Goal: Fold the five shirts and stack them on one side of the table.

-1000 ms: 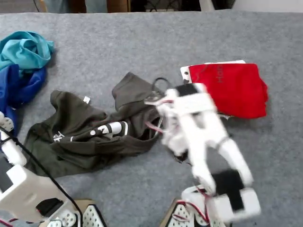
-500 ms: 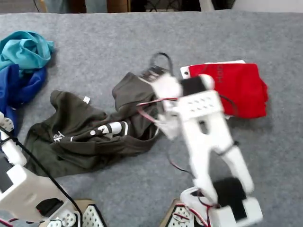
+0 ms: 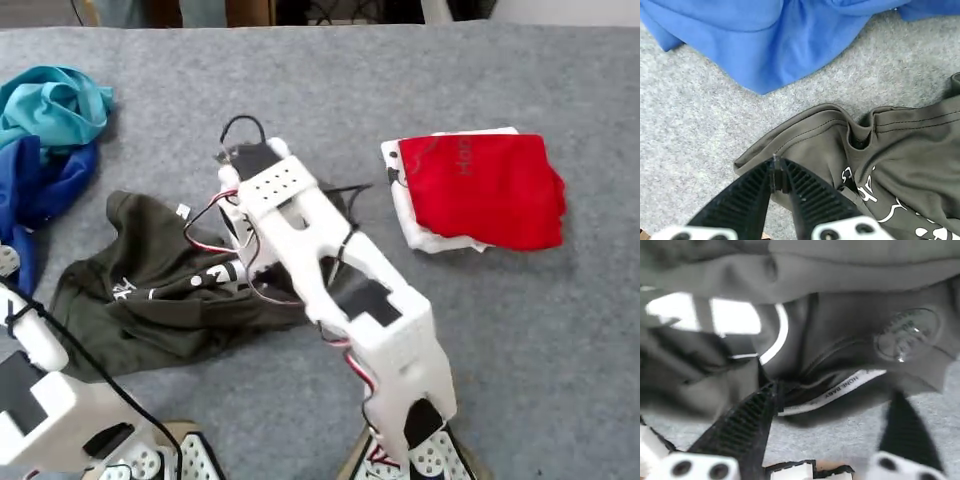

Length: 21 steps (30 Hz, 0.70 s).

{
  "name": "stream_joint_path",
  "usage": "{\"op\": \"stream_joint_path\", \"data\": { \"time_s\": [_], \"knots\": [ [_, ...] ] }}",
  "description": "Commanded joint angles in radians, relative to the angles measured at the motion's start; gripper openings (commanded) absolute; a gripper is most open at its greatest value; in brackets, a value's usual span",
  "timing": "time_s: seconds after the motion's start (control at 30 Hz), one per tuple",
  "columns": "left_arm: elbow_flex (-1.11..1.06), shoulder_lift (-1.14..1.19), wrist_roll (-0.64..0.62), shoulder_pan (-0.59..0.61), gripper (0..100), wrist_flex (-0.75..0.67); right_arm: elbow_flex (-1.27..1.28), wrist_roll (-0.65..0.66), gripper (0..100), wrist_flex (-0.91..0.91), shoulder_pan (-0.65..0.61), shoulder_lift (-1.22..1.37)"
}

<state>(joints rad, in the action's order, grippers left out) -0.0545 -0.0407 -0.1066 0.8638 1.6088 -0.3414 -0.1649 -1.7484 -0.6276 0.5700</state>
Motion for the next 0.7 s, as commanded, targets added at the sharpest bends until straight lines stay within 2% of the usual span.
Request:
{"op": "stream_joint_path", "data": {
  "time_s": [0.0, 0.13, 0.27, 0.67],
  "knots": [
    [0.027, -0.043, 0.009, -0.005, 3, 0.002, 0.005, 0.035, 12.5, -0.017, -0.006, 0.005],
    [0.027, -0.043, 0.009, -0.005, 3, 0.005, 0.104, 0.075, 3.1, -0.017, 0.014, 0.002],
    [0.027, -0.043, 0.009, -0.005, 3, 0.005, 0.229, 0.103, 2.8, -0.017, 0.080, -0.084],
    [0.027, -0.043, 0.009, -0.005, 3, 0.000, 0.720, 0.552, 1.5, -0.018, 0.336, -0.532]
  ]
}}
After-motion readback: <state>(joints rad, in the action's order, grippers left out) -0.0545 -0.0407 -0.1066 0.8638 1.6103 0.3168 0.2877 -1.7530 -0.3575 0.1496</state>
